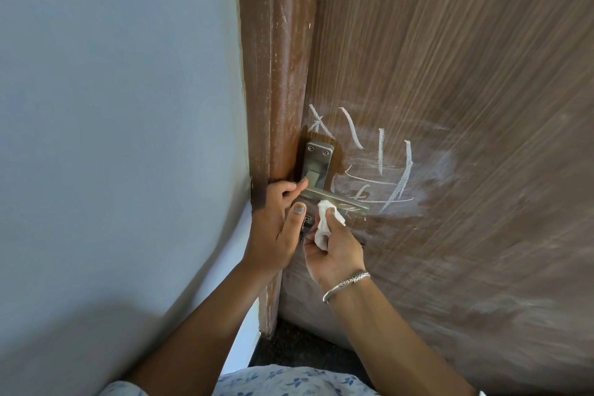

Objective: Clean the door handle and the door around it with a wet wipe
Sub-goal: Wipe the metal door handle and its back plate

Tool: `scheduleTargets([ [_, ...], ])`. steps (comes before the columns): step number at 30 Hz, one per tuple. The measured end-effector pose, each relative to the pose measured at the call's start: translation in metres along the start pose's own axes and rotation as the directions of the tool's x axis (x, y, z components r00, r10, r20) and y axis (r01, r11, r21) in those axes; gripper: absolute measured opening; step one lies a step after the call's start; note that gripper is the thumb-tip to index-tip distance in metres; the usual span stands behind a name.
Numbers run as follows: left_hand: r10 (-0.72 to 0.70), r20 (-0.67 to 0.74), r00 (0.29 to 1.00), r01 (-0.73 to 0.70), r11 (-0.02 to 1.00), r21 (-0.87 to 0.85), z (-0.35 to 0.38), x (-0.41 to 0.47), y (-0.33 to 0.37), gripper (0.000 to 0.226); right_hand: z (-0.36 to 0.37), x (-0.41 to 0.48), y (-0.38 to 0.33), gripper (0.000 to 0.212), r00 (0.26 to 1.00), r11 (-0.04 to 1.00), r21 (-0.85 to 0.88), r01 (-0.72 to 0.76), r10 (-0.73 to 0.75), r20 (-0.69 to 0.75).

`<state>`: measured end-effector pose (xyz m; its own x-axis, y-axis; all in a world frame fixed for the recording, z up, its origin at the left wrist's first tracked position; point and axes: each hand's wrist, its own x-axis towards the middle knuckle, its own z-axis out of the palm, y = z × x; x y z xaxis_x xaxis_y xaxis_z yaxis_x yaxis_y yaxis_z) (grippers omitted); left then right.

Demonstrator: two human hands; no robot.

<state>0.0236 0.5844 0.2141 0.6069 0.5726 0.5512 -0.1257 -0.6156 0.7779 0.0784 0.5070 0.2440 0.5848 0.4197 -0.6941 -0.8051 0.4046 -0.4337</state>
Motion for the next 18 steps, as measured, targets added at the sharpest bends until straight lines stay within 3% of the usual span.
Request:
scheduleTargets([
  [4, -0.013, 0.003, 1.000, 0.013, 1.000, -0.019, 0.000, 0.000, 0.001, 0.063, 0.001, -0.003, 0.000, 0.007, 1.000, 1.000, -0.026, 0.001, 0.000, 0.019],
  [9, -0.050, 0.015, 0.999, 0.051, 0.999, -0.019, -0.001, -0.001, 0.000, 0.042, 0.004, -0.003, -0.007, 0.009, 0.998, 0.996, -0.067, 0.052, -0.050, 0.030],
  [14, -0.017, -0.002, 1.000, 0.017, 1.000, -0.019, -0.001, -0.001, 0.003, 0.062, -0.003, 0.001, -0.004, 0.007, 0.999, 0.997, -0.059, 0.046, -0.047, -0.022],
  [18, -0.002, -0.004, 1.000, 0.002, 1.000, -0.016, -0.001, -0.001, 0.005, 0.062, -0.011, 0.006, -0.006, 0.008, 0.997, 0.990, -0.119, 0.070, -0.074, -0.025],
])
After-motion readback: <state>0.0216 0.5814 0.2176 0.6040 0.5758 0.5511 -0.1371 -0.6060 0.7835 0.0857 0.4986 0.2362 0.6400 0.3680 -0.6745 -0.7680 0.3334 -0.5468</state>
